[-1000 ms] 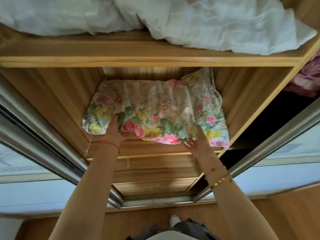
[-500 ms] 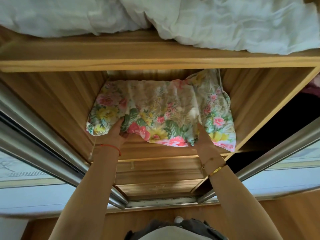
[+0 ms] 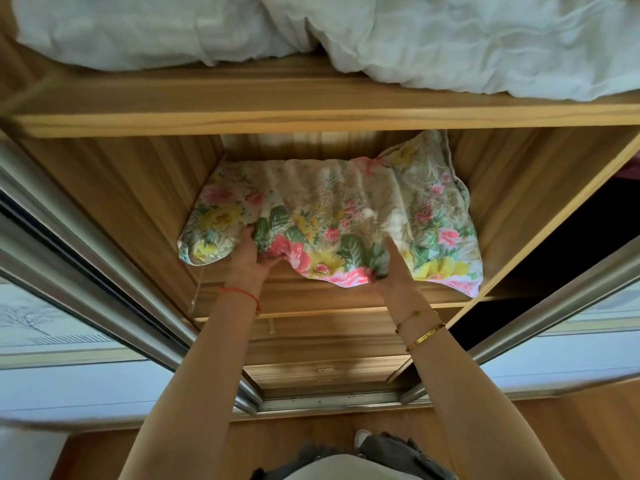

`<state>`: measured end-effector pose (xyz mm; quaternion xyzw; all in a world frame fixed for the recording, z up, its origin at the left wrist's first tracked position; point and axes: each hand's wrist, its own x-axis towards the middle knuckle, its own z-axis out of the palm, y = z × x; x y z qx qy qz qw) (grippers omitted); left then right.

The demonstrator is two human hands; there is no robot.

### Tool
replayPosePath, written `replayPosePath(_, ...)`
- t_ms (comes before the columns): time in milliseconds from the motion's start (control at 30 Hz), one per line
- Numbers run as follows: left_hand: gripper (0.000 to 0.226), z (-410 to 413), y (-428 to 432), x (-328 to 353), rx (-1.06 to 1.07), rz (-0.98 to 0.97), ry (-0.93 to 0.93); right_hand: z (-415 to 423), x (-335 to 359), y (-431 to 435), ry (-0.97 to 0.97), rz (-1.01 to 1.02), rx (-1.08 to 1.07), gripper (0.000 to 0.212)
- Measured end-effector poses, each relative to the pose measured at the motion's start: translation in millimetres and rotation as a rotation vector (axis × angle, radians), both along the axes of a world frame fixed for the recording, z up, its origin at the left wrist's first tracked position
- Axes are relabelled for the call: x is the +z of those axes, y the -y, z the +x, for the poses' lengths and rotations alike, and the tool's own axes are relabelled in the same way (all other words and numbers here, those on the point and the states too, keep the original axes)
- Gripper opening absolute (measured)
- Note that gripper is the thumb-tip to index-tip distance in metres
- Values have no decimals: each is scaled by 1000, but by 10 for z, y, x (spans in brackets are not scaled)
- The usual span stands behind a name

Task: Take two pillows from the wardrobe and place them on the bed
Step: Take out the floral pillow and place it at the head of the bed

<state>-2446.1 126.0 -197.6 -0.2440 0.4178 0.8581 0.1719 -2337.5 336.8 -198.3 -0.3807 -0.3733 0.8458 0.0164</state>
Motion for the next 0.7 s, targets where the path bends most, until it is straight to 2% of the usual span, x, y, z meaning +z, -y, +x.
replayPosePath(100,49,48,-28,-59,62,-12,-14,-66,124,106,-18,-153,32,39)
replayPosePath(200,54,112,-75,-75,94,35,11,-147,92,175,-108,-146,111,57)
replayPosePath(300,59,104,-46,-74,69,20,31,-196,62,139,-102,-154,93,61)
replayPosePath(400,57,47,-4,-47,-40,-53,17,-190,34,53,101,-154,-44,44)
replayPosePath(467,56,30,-5,-32,-78,-69,15,-182,21,26,134,-154,-74,33)
replayPosePath(600,49,55,-15,-19,-92,-57,62,-149,36,36,73,-175,-87,17)
replayPosePath(700,42,52,-6,1,-70,-28,67,9,22,39,-41,-59,-39,21)
